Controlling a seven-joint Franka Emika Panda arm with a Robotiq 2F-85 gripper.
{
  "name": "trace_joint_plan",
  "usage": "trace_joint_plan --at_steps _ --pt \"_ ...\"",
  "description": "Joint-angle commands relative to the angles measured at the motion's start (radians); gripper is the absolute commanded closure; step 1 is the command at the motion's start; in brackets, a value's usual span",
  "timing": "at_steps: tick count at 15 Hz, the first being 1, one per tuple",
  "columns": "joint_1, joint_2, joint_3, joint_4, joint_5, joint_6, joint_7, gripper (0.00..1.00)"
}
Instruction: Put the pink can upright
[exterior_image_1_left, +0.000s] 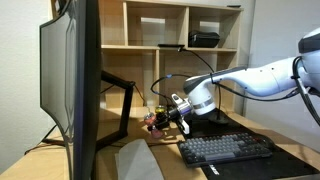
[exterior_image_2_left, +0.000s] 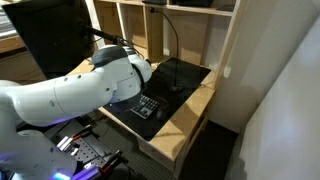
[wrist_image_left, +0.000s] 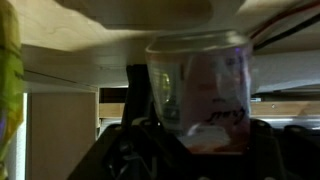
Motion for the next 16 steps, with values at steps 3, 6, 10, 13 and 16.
trace_joint_plan --at_steps 3,6,10,13,16 --pt "-0.045 0.028 0.013 0.053 0.162 -0.170 -0.122 0.58" --pt "-0.018 0.026 -0.005 0.087 0.184 -0.167 -0.137 0.58" --pt "0.010 0.016 -0.024 0.094 0.169 -0.114 -0.130 0.58" --pt "0.008 0.014 -0.024 0.095 0.181 -0.138 -0.113 0.33" --pt "0.027 0.015 -0.045 0.118 0.179 -0.128 -0.099 0.58"
